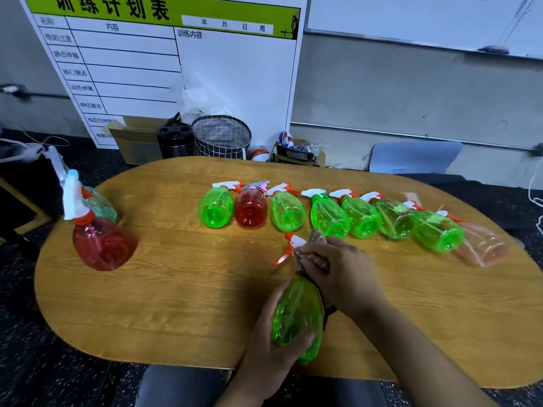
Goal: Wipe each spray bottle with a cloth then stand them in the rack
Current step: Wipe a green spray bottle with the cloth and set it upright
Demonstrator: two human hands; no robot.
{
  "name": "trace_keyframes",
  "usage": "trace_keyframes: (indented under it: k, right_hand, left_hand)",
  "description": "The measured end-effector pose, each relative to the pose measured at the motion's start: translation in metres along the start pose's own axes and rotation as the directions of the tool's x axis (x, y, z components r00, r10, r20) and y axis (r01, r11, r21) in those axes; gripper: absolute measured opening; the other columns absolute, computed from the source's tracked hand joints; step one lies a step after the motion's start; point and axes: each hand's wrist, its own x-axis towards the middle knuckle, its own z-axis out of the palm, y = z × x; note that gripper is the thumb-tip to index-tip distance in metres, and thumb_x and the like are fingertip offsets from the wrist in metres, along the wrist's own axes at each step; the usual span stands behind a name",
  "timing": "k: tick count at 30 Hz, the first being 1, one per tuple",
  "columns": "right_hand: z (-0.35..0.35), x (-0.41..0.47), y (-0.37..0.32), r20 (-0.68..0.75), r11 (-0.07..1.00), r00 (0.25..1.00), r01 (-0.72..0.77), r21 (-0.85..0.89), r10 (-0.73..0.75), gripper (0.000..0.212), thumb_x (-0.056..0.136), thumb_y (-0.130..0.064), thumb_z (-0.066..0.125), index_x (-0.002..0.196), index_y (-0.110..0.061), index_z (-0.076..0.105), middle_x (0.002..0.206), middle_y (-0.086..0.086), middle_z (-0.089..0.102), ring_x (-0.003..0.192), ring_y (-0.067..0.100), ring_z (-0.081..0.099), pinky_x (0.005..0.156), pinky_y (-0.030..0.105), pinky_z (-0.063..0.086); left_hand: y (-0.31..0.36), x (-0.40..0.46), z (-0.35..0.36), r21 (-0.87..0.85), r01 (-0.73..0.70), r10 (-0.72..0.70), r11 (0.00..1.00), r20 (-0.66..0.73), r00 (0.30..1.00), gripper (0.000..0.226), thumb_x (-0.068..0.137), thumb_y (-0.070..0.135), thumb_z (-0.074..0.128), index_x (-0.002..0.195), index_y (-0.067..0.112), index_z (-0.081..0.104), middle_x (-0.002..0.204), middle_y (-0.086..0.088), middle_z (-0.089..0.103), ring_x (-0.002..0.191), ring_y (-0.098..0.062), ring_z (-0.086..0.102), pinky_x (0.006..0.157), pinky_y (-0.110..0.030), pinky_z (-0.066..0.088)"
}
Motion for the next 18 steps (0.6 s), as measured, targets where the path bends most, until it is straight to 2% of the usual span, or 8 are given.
trace_keyframes:
  k: [3,6,8,12,14,17,18]
  right_hand:
    - [-0.004,0.008,0.007,-0.06,0.997,0.997,-0.053,-0.061,0.05,0.016,0.092,-0.04,0.076,0.107,-0.037,0.078,0.094,-0.01,0.069,0.072,0.021,0.068,0.054,0.03,0.049]
    - [-0.001,0.005,0.002,-0.004,0.998,1.0,0.019,-0.06,-0.019,0.019,0.09,-0.039,0.076,0.108,-0.038,0.077,0.096,-0.01,0.069,0.072,0.02,0.068,0.054,0.028,0.045]
    - [-0.001,0.006,0.0,0.006,0.997,0.999,0.052,-0.061,-0.052,0.019,0.088,-0.04,0.077,0.107,-0.039,0.078,0.094,-0.011,0.069,0.071,0.019,0.067,0.054,0.026,0.043]
    - [-0.005,0.017,0.005,-0.07,0.997,0.996,-0.066,-0.046,0.063,0.017,0.092,-0.041,0.075,0.108,-0.036,0.079,0.095,-0.011,0.068,0.071,0.017,0.065,0.053,0.029,0.048]
    - [-0.002,0.015,0.0,-0.017,1.0,1.0,-0.008,-0.012,0.008,0.017,0.092,-0.042,0.073,0.108,-0.038,0.078,0.097,-0.012,0.068,0.074,0.014,0.064,0.057,0.028,0.046]
    - [0.003,0.005,-0.012,0.148,0.98,0.969,0.199,0.012,-0.199,0.026,0.093,-0.049,0.057,0.109,-0.04,0.076,0.098,-0.015,0.065,0.076,0.011,0.063,0.058,0.031,0.05]
    - [0.003,0.004,-0.012,0.147,0.975,0.965,0.222,-0.002,-0.219,0.027,0.092,-0.049,0.056,0.108,-0.04,0.075,0.097,-0.015,0.065,0.075,0.012,0.063,0.057,0.031,0.05]
  left_hand:
    - [-0.002,-0.001,0.002,0.024,-0.008,0.007,1.0,0.032,0.999,0.087,0.077,0.044,0.088,0.153,0.042,0.045,0.141,0.025,0.063,0.132,-0.002,0.061,0.105,-0.025,0.053]
    - [-0.004,-0.001,0.004,0.049,-0.02,0.02,0.999,0.014,1.0,0.085,0.08,0.038,0.089,0.153,0.042,0.046,0.14,0.024,0.064,0.132,-0.004,0.061,0.106,-0.026,0.053]
    - [-0.006,0.0,0.004,0.058,-0.03,0.03,0.998,0.0,1.0,0.085,0.079,0.043,0.09,0.152,0.046,0.047,0.142,0.023,0.063,0.134,-0.004,0.06,0.111,-0.03,0.052]
    - [-0.004,0.0,0.005,0.093,-0.043,0.041,0.995,0.024,0.999,0.085,0.075,0.061,0.089,0.146,0.065,0.043,0.146,0.029,0.057,0.137,0.001,0.055,0.116,-0.037,0.049]
    - [-0.005,0.0,0.005,0.087,-0.044,0.044,0.995,0.004,0.999,0.089,0.073,0.063,0.089,0.15,0.059,0.044,0.147,0.027,0.058,0.138,0.0,0.055,0.118,-0.041,0.047]
    - [-0.005,0.0,0.006,0.084,-0.052,0.053,0.995,-0.014,0.998,0.093,0.075,0.058,0.089,0.154,0.044,0.043,0.149,0.027,0.057,0.141,-0.001,0.053,0.12,-0.041,0.045]
    - [-0.005,0.0,0.006,0.095,-0.053,0.054,0.994,-0.005,0.999,0.092,0.076,0.058,0.088,0.155,0.044,0.042,0.149,0.027,0.056,0.141,-0.001,0.053,0.12,-0.04,0.045]
